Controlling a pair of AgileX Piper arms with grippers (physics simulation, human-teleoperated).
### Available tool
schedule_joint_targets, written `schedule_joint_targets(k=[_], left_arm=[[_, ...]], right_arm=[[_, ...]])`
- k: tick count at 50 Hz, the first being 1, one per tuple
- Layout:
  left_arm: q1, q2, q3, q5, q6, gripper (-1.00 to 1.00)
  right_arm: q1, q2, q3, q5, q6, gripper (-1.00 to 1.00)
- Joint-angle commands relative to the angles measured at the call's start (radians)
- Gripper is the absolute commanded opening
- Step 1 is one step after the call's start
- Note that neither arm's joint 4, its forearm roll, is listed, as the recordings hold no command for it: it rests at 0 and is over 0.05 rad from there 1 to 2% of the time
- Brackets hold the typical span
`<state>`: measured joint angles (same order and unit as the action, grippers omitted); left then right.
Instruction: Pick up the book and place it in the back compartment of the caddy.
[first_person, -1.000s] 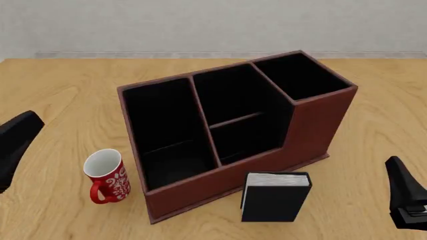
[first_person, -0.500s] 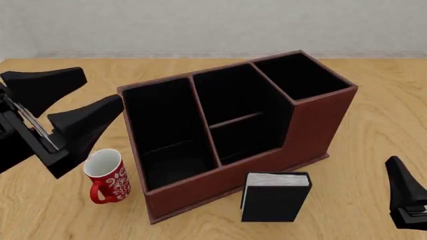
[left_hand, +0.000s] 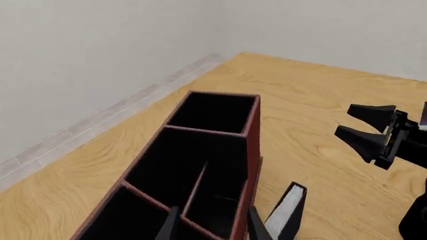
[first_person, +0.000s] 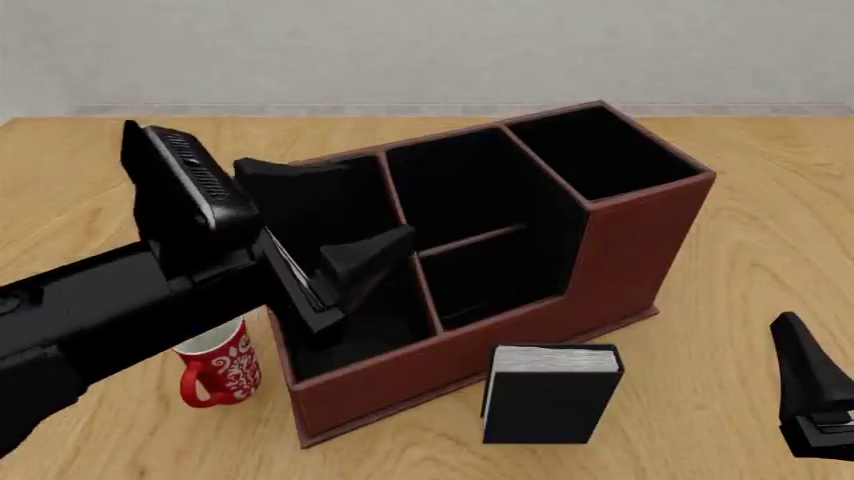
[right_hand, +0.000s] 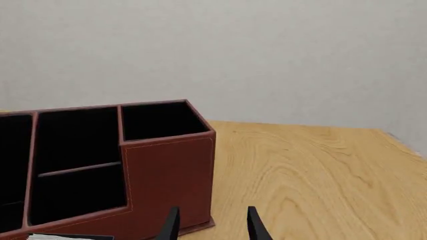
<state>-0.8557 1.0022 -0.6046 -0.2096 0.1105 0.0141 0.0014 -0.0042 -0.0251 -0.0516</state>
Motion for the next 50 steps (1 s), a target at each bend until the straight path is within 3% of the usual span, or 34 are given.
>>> schedule_joint_targets(k=[1,7,21,50], left_arm=[[-0.070,0.151,-0.020,-0.087,0.007,1.00],[-0.075,0.193,-0.021,-0.117,-0.004,1.00],[-0.191,0.394,-0.033,-0.192,0.007,1.00],[-0.231,0.514,-0.043,-0.230,0.017,1.00]], right_arm=[[0.000,0.000,-0.001,0.001,0.000,1.00],[0.000,0.000,0.000,0.000,0.001,1.00],[0.001,0.000,-0.001,0.001,-0.002,1.00],[0.001,0.000,0.000,0.000,0.001,1.00]])
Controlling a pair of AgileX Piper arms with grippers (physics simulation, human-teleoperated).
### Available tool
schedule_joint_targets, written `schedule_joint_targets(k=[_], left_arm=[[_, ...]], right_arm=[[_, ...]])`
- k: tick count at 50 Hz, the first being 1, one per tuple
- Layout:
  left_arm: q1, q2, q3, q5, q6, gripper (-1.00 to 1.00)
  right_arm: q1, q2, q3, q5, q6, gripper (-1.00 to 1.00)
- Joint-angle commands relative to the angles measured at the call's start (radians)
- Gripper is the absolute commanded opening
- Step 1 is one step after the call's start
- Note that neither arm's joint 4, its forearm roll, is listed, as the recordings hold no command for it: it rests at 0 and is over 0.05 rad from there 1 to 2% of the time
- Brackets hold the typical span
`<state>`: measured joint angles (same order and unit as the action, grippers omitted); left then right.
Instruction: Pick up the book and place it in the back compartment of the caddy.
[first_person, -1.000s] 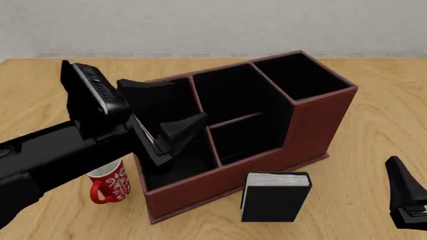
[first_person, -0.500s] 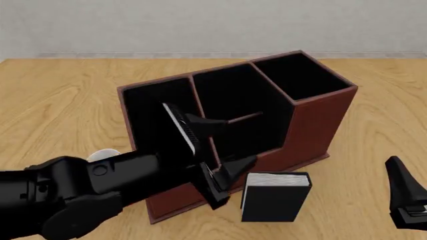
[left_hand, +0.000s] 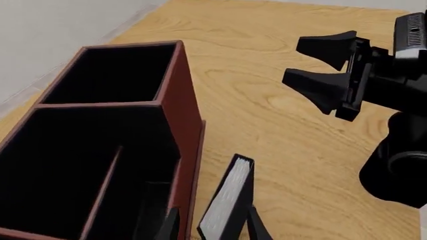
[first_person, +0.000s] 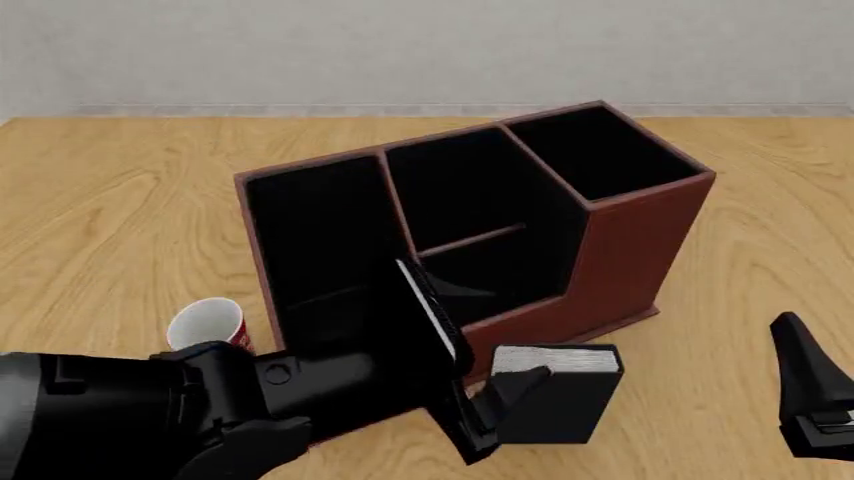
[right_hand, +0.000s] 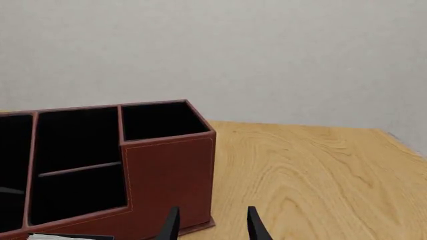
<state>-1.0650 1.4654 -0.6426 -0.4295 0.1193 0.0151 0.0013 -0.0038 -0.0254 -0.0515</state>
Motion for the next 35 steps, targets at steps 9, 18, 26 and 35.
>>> schedule_joint_targets(k=[9,18,26,35], left_arm=[[-0.026,0.076,-0.012,-0.002,0.021,1.00],[-0.017,0.089,-0.019,0.010,0.014,1.00],[0.017,0.098,-0.013,0.011,0.032,1.00],[0.023,0.096,-0.012,0.018,0.036,1.00]], right_arm=[[0.000,0.000,-0.001,0.002,0.001,1.00],[0.000,0.000,0.000,0.000,0.000,1.00],[0.001,0.000,0.000,0.000,0.000,1.00],[0.001,0.000,-0.001,0.001,0.001,1.00]])
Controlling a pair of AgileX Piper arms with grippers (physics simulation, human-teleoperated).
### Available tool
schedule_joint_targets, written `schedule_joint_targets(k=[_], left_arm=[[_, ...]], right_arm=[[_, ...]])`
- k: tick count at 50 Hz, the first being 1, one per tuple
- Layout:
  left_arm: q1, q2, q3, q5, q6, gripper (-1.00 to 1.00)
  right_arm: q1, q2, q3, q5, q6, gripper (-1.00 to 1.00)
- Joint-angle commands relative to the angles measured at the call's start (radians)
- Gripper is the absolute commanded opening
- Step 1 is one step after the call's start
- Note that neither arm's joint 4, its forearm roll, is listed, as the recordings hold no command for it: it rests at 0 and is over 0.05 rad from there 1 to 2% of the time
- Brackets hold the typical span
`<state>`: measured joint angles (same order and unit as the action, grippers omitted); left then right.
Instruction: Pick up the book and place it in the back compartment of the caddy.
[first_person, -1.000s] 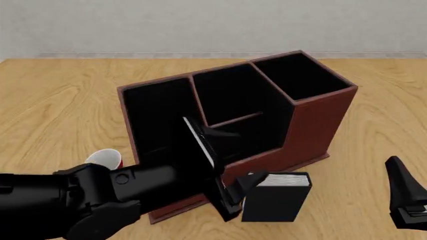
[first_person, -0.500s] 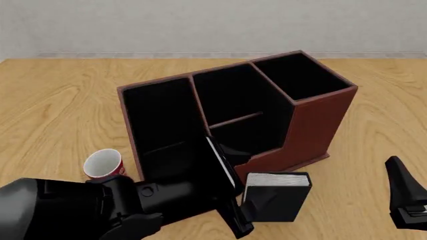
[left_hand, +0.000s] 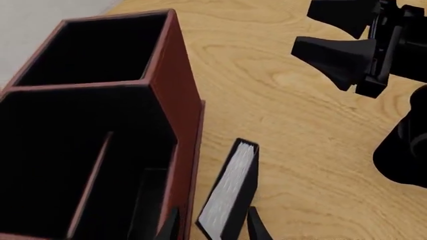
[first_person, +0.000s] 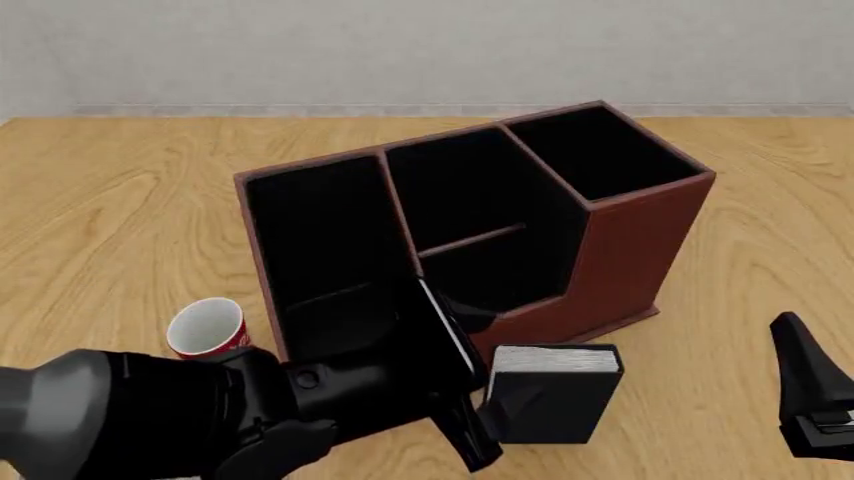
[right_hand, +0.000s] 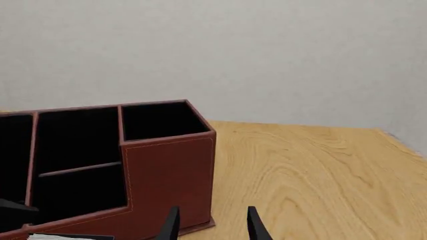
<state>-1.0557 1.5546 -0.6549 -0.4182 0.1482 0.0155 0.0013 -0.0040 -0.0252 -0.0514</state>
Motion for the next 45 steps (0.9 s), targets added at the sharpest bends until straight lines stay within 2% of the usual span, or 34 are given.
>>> schedule_joint_targets(k=[1,21,45], left_arm=[[0.013,0.009,-0.001,0.009,0.006,1.00],[-0.040,0.069,-0.021,0.018,0.014,1.00],[-0.021,0.103,-0.034,0.036,0.023,1.00]], right_arm=[[0.000,0.000,-0.001,0.001,0.000,1.00],[0.000,0.000,0.000,0.000,0.000,1.00],[0.001,0.000,-0.001,0.001,0.000,1.00]])
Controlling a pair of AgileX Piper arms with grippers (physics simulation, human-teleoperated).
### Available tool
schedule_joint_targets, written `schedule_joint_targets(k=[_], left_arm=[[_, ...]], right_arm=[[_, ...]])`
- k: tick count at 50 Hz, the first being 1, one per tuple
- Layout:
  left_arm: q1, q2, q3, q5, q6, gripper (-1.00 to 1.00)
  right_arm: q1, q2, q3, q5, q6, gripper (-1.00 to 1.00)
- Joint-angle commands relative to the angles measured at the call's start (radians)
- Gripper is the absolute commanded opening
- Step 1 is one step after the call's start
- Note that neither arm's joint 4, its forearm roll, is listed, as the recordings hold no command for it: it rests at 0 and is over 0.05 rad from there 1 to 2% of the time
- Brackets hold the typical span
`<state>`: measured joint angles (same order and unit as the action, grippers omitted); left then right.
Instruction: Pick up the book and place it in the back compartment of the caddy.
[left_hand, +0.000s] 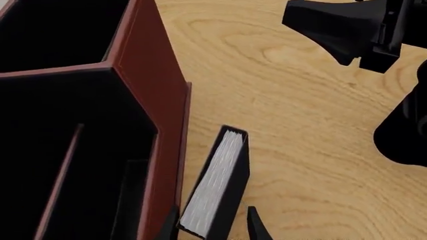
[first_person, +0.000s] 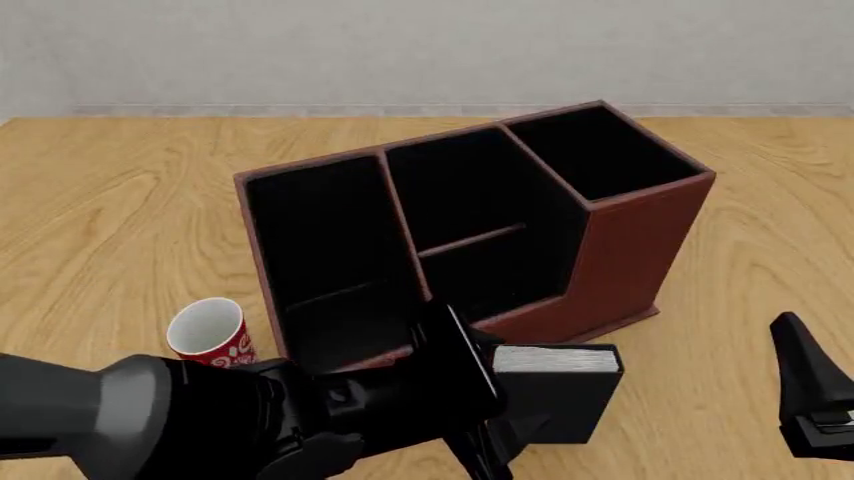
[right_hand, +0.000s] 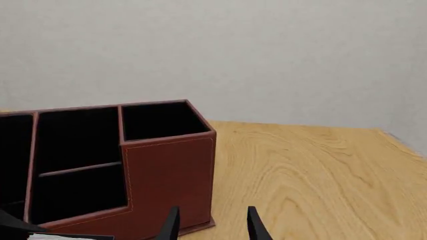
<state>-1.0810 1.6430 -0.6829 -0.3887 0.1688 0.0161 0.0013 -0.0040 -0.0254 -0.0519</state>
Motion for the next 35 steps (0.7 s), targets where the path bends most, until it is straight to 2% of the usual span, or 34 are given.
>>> schedule_joint_targets(k=[1,24,25,35], left_arm=[[0.005,0.016,-0.006,0.007,0.003,1.00],[-0.013,0.029,-0.014,0.011,-0.010,1.00],[-0.016,0.029,-0.014,0.011,-0.011,-1.00],[-0.018,0.027,-0.014,0.009,-0.016,-1.00]], right_arm=[[0.000,0.000,-0.001,0.001,0.000,1.00],[0.000,0.000,0.000,0.001,0.000,1.00],[0.000,0.000,0.000,0.001,0.000,1.00],[0.000,0.000,0.000,0.001,0.000,1.00]])
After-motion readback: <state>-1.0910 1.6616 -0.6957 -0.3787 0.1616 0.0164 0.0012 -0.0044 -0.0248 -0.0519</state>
